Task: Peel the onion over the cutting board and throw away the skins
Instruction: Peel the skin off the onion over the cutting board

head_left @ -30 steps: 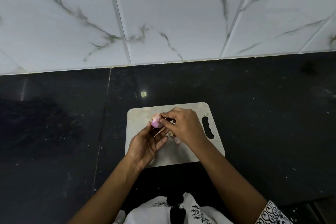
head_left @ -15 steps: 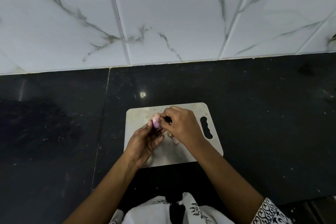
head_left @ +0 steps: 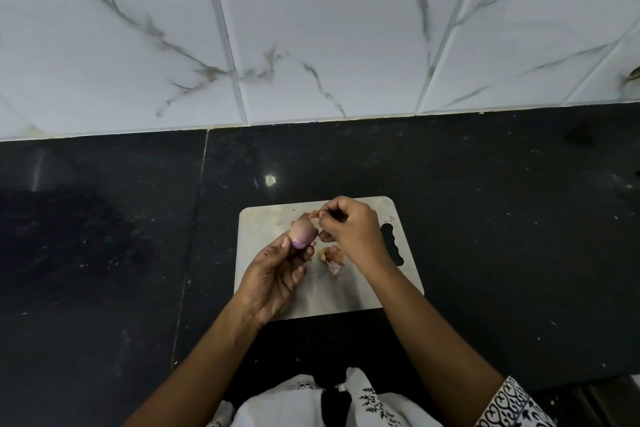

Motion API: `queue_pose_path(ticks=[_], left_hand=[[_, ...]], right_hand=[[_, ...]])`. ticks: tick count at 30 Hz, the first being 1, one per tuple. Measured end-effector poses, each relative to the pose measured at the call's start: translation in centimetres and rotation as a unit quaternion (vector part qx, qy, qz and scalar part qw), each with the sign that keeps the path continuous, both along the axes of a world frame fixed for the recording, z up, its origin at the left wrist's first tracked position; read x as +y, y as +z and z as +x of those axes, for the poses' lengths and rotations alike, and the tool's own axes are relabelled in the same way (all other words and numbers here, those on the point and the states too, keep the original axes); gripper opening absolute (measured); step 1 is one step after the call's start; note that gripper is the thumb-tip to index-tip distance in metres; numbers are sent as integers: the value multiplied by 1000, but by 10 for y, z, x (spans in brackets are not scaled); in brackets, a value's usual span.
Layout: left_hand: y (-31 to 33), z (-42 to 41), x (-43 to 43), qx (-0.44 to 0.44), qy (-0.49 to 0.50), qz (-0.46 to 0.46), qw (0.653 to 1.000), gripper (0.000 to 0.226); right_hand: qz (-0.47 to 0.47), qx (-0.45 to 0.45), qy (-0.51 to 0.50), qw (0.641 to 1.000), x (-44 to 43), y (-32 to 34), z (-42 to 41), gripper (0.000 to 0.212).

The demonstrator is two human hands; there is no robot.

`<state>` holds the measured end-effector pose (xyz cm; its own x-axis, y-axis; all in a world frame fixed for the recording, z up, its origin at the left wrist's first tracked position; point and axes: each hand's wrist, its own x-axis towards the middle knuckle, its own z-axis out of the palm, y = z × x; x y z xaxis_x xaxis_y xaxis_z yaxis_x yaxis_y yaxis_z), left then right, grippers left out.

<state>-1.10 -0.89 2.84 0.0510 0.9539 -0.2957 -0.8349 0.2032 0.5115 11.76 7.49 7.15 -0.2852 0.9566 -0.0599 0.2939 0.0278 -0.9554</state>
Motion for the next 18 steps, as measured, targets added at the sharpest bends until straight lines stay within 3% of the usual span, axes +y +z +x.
queue_pose_path(ticks=[4, 7, 11, 12, 14, 18], left_hand=[[-4, -3, 0, -12, 3, 1, 1000, 64], [-5, -6, 0, -24, 2, -3, 1000, 61], [-5, -6, -2, -19, 17, -19, 1000, 35], [-5, -6, -2, -12, 20, -18, 1000, 36], [-4, -5, -1, 18, 18, -2, 1000, 60], [-4, -5, -1, 74, 19, 16, 997, 79]], right_hand=[[-86, 62, 27, 994, -2, 10, 4, 9], [-74, 35, 59, 995, -6, 12, 5, 13], [-2, -36, 94, 995, -11, 8, 3, 31], [34, -61, 95, 993, -11, 5, 2, 33], [85, -85, 87, 989, -12, 2, 0, 27], [93, -48, 81, 991, -12, 2, -2, 8]])
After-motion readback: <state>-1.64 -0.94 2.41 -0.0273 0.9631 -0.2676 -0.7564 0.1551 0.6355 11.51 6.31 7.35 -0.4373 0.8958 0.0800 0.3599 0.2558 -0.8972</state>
